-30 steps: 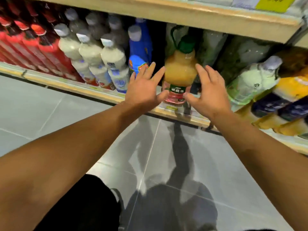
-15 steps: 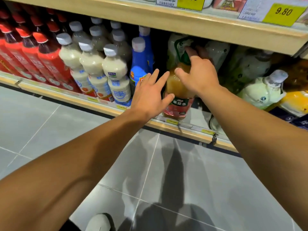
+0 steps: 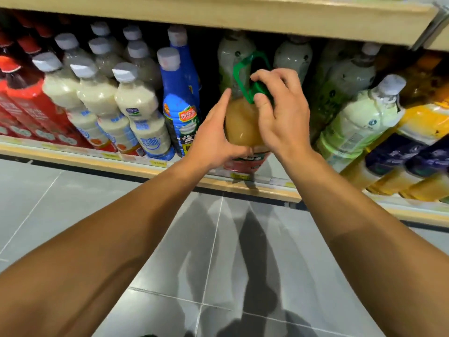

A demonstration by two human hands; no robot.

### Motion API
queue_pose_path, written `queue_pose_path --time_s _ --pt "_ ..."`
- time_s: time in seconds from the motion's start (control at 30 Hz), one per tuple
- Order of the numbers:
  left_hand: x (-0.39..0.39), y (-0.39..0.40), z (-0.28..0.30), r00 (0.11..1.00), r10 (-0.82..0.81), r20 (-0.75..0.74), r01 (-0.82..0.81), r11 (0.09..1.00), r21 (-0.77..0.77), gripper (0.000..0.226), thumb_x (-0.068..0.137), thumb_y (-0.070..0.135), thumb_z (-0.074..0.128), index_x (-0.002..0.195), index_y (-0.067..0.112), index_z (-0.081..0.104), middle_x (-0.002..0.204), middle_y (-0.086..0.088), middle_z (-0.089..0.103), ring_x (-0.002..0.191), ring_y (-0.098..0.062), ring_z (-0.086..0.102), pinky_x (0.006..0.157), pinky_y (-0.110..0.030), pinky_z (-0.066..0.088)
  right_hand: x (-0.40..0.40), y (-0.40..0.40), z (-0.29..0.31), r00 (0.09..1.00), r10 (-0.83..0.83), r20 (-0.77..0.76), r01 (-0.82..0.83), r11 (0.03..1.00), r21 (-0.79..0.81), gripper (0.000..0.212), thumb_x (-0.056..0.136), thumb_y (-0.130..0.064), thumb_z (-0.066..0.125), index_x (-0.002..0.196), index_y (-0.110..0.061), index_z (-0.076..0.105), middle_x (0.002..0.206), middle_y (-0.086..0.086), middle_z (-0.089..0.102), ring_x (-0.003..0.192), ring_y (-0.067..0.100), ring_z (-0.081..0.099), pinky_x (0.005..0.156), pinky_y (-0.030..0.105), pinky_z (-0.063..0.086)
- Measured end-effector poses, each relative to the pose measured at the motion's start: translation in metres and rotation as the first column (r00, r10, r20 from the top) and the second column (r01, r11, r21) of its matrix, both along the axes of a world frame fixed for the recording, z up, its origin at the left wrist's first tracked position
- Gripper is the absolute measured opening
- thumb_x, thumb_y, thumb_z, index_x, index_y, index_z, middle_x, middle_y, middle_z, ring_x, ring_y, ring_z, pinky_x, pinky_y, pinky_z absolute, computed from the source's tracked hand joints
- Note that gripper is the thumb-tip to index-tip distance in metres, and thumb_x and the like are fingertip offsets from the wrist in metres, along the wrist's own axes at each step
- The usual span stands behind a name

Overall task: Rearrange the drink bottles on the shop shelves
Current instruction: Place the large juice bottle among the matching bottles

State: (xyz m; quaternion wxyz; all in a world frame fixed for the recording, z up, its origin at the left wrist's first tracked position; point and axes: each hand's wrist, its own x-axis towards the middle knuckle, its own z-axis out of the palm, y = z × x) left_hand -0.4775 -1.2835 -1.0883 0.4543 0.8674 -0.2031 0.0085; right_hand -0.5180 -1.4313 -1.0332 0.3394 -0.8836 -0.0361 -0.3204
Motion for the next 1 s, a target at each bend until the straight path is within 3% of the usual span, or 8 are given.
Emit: queue_pose_path --time_s 0.07,0.23,0.33,0.47,0.63,0.77,0.87,1.0 --pt "0.006 -0.006 -0.004 0.997 -0.071 -0.01 0.071 0.997 -0.013 0.134 0.049 0.042 0.09 0.158 0.022 0.015 0.155 -0.002 0.036 0.141 -0.014 0.037 0.116 -0.035 0.035 -0.008 -0.003 -0.003 1.0 0.004 0.026 -0.005 0.999 0.04 0.034 0.089 -0.015 0.056 0.121 -0.019 0.065 0.12 0.004 0.054 0.109 0.012 0.052 0.086 0.019 0.038" --pt "0.01 -0.014 -0.007 0.997 -0.083 0.008 0.082 0.996 0.031 0.126 0.053 0.029 0.096 0.156 0.015 0.024 0.15 -0.003 0.033 0.133 -0.007 0.033 0.104 -0.004 0.025 -0.009 -0.011 -0.004 0.999 0.006 0.035 -0.012 0.987 0.159 0.035 0.089 -0.013 0.056 0.123 -0.017 0.065 0.123 0.005 0.055 0.113 0.011 0.053 0.093 0.018 0.041" --pt "0.013 -0.024 -0.005 0.999 -0.027 0.023 0.026 0.998 0.049 0.118 0.055 0.032 0.094 0.153 0.02 0.03 0.147 -0.002 0.038 0.13 -0.015 0.042 0.104 -0.021 0.037 -0.005 -0.014 -0.005 0.999 -0.042 -0.008 0.042 0.98 0.192 0.039 0.091 -0.019 0.056 0.131 -0.018 0.061 0.128 0.007 0.051 0.115 0.012 0.05 0.096 0.015 0.039" --pt "0.013 -0.042 0.001 1.0 0.012 0.022 -0.014 0.996 0.092 0.105 0.064 0.028 0.089 0.15 0.018 0.03 0.136 -0.008 0.042 0.118 -0.023 0.051 0.092 -0.028 0.043 0.001 -0.012 -0.012 0.976 -0.091 -0.198 0.121 0.982 0.143 0.074 0.081 -0.044 0.065 0.147 -0.031 0.034 0.141 0.006 0.034 0.124 0.025 0.047 0.1 0.041 0.046" --pt "0.018 -0.032 -0.012 0.978 -0.105 -0.181 0.102 0.994 -0.026 0.125 0.051 0.029 0.091 0.154 0.018 0.021 0.144 -0.01 0.045 0.126 -0.026 0.054 0.099 -0.04 0.052 0.018 -0.027 -0.01 0.941 -0.216 -0.262 0.261 0.953 0.151 0.082 0.081 -0.044 0.071 0.15 -0.035 0.026 0.134 0.007 0.046 0.114 0.024 0.053 0.087 0.028 0.04" --pt "0.016 -0.03 -0.014 0.961 -0.165 -0.221 0.156 0.986 -0.059 0.118 0.065 0.006 0.089 0.158 0.019 0.018 0.154 -0.003 0.037 0.139 -0.016 0.04 0.114 -0.032 0.038 0.031 -0.045 -0.016 0.911 -0.308 -0.275 0.382 0.88 0.281 0.09 0.072 -0.044 0.076 0.147 -0.026 0.03 0.131 0.008 0.051 0.119 0.024 0.052 0.092 0.027 0.041" --pt "0.016 -0.036 -0.019 0.985 -0.122 -0.122 0.121 0.993 -0.011 0.116 0.066 0.022 0.092 0.157 0.021 0.021 0.144 0.003 0.036 0.129 -0.007 0.039 0.104 -0.022 0.036 0.032 -0.058 -0.02 0.917 -0.312 -0.247 0.388 0.841 0.377 0.093 0.069 -0.037 0.078 0.147 -0.025 0.029 0.131 0.01 0.051 0.123 0.025 0.051 0.103 0.026 0.042" --pt "0.019 -0.033 -0.043 0.983 -0.072 -0.166 0.079 0.996 0.034 0.127 0.06 0.033 0.095 0.158 0.024 0.014 0.133 0.011 0.031 0.12 0.0 0.033 0.094 -0.012 0.029 0.034 -0.061 -0.024 0.935 -0.288 -0.209 0.351 0.843 0.409 0.089 0.066 -0.038 0.077 0.143 -0.032 0.034 0.13 0.006 0.053 0.122 0.023 0.052 0.105 0.033 0.043"
